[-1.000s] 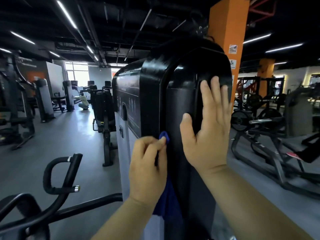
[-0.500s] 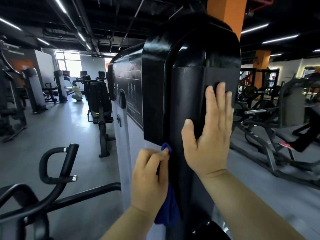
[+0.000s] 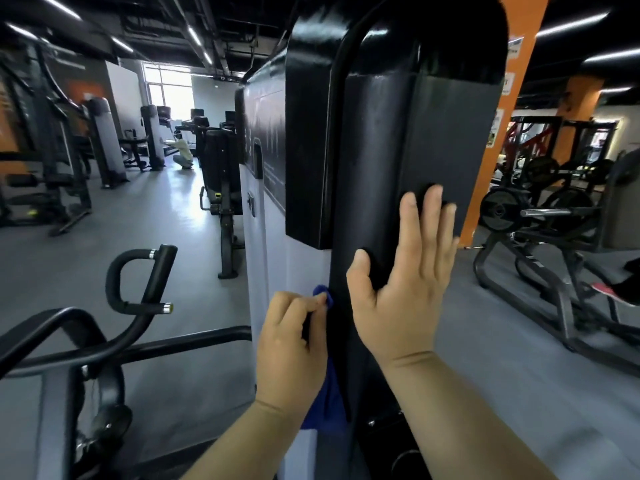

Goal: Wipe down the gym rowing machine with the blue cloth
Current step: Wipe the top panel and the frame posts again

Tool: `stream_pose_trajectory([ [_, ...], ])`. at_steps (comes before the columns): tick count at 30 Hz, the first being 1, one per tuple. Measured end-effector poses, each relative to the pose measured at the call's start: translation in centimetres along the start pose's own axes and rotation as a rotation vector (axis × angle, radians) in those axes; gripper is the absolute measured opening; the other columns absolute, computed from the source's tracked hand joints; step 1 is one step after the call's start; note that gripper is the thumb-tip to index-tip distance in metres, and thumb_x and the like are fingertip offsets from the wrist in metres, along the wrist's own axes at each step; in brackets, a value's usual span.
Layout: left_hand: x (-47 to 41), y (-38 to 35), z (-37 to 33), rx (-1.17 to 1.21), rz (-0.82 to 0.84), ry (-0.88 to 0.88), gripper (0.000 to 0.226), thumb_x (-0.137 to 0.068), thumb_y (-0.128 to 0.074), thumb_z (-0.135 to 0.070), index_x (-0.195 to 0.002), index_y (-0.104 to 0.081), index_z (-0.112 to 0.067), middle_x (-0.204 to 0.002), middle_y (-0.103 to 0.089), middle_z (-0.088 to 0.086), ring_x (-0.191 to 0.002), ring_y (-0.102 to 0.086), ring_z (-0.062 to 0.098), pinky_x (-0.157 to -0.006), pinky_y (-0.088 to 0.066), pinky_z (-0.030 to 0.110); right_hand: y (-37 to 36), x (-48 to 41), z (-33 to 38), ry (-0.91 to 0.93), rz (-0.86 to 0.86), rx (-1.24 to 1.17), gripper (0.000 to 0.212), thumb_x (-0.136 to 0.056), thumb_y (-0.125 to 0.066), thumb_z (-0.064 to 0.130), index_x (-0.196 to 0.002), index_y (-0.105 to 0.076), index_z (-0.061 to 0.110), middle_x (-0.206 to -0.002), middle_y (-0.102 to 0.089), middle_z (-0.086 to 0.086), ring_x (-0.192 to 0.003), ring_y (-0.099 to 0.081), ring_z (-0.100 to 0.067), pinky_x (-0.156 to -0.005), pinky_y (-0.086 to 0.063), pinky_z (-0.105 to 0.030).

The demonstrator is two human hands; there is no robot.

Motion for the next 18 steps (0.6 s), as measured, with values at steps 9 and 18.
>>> stream_pose_trajectory([
  [9, -1.4, 0.1, -1.8, 0.051, -0.099, 0.094, 0.010, -0.091, -0.066, -0.006, -0.098, -0.070, -0.013, -0.093, -0.052, -0.014, -0.087, -0.055, -0.001, -0.077, -0.042, 0.005, -0.3, 3.6, -1.5, -0.029, 0.118, -0.031, 0.073, -0.090, -0.052, 0.034, -0.154, -0.019, 0.024, -0.162, -0.003, 0.010, -0.152, -0.001, -0.021, -0.123, -0.005, -0.044],
  [18, -0.4, 0.7, -0.1, 0.010, 0.064, 0.097, 0.008, -0.090, -0.068, -0.009, -0.094, -0.071, -0.015, -0.087, -0.052, -0.018, -0.084, -0.055, -0.004, -0.070, -0.039, 0.002, -0.5, 6.8, -1.7, -0.137, 0.235, -0.015, 0.074, -0.096, -0.040, 0.039, -0.153, 0.006, 0.045, -0.161, 0.015, 0.023, -0.152, 0.009, -0.014, -0.123, -0.007, -0.047],
])
Point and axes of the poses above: each hand's wrist, its own x-axis away from the middle knuckle, its own y-axis out of the back of the hand, z = x × y, the point moved 8 cm from there along -x, towards the middle knuckle
